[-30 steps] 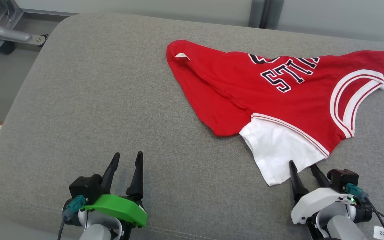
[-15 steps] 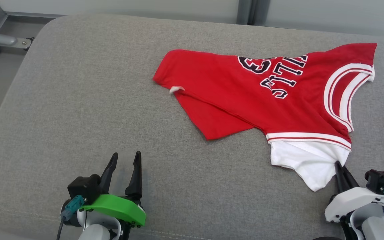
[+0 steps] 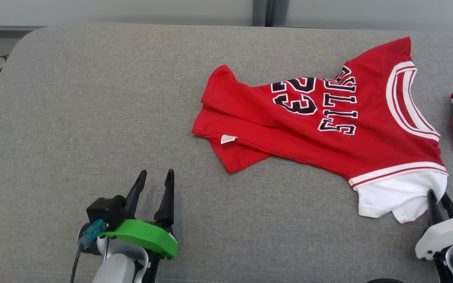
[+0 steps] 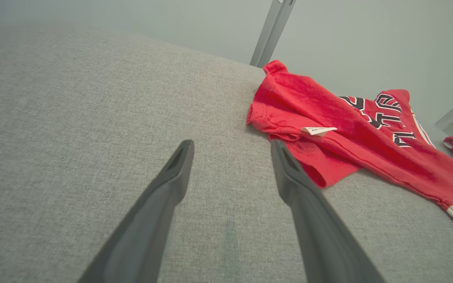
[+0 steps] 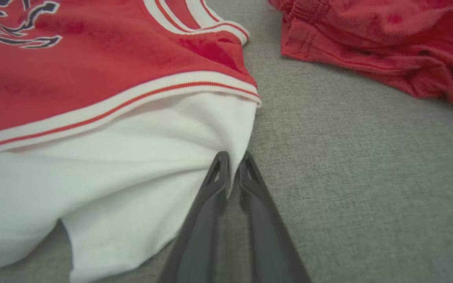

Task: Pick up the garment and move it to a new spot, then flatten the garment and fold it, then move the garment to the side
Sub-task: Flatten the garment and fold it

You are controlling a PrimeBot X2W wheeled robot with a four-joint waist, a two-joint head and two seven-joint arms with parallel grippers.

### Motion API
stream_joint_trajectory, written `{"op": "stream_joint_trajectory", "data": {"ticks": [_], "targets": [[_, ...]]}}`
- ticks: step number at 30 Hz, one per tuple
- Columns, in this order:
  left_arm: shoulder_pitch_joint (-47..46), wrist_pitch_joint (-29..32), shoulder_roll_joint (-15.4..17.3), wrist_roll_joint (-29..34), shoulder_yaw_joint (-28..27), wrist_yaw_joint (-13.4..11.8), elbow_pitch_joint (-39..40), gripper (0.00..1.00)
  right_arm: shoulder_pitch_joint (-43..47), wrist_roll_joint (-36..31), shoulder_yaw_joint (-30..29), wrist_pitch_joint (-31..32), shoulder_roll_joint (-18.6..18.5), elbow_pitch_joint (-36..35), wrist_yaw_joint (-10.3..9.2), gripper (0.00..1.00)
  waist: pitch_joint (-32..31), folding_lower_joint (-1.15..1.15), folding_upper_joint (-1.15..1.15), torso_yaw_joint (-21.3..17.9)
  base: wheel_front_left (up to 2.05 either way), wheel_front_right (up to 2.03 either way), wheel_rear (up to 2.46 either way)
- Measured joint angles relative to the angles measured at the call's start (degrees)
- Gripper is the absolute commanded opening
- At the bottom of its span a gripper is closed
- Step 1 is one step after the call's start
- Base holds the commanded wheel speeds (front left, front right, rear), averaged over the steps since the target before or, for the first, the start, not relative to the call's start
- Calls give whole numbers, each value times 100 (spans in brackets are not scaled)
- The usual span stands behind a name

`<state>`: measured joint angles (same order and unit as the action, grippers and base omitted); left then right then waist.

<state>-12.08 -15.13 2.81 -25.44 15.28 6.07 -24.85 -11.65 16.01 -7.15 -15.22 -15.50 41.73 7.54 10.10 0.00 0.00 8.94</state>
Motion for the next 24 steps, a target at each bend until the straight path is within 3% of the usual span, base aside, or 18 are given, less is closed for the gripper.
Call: {"op": "stream_joint_trajectory", "data": {"ticks": [10, 19, 24], "targets": [[-960, -1, -2, -245, 36, 12, -592, 100, -95, 402, 531, 9, 58, -1329, -1, 100, 274, 0, 0, -378, 0, 0, 0], [-2026, 0, -4, -621, 25, 56, -1773, 100, -315, 389, 865, 9, 223, -1720, -1, 100, 594, 0, 0, -804, 0, 0, 0], [-2210, 0, -3, -733, 8, 100, -2048, 100, -365, 376, 854, 8, 304, -1909, -1, 100, 751, 0, 0, -1010, 0, 0, 0]]}}
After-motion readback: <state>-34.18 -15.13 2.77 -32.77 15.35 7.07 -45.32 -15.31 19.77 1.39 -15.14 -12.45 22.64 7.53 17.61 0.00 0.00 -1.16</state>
